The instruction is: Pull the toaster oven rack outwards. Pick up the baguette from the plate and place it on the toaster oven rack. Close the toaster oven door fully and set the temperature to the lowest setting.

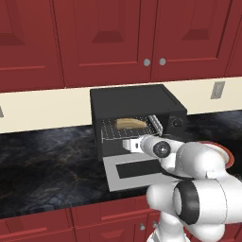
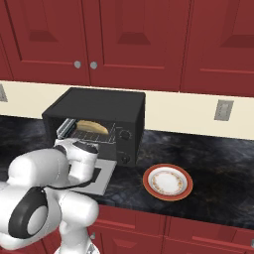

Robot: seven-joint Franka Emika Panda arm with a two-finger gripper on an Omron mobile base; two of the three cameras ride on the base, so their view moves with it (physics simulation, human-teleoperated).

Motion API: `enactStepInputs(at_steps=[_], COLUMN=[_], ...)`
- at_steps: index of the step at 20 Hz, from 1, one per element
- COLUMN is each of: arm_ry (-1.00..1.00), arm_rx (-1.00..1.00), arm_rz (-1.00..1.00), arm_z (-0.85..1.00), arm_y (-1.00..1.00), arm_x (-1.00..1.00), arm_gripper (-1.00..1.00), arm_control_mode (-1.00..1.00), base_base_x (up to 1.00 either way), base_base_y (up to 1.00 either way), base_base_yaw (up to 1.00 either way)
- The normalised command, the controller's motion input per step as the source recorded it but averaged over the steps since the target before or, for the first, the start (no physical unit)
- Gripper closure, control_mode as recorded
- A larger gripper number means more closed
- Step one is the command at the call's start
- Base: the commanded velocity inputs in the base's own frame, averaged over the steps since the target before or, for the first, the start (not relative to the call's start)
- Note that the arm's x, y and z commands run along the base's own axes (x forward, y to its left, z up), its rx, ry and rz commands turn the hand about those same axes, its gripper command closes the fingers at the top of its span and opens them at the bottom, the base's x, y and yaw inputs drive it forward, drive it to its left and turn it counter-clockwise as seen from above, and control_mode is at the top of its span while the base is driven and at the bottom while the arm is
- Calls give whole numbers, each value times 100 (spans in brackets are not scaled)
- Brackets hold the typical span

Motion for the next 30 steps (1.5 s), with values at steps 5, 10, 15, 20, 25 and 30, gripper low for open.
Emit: enactStepInputs(at_steps=[5,10,15,20,25,30], arm_ry=[31,31,5,0,-3,-15], arm_rx=[0,0,2,21,24,14], arm_rz=[7,8,9,13,7,0], arm_z=[91,97,100,85,33,14], arm_y=[0,0,-4,-36,-32,-11], arm_x=[0,-6,-15,-40,-43,-43], arm_gripper=[-100,-100,-100,-100,-100,-100], arm_control_mode=[-100,-100,-100,-100,-100,-100], base_base_x=[0,0,0,0,0,0], base_base_y=[0,0,0,0,0,0], base_base_yaw=[0,0,0,0,0,0])
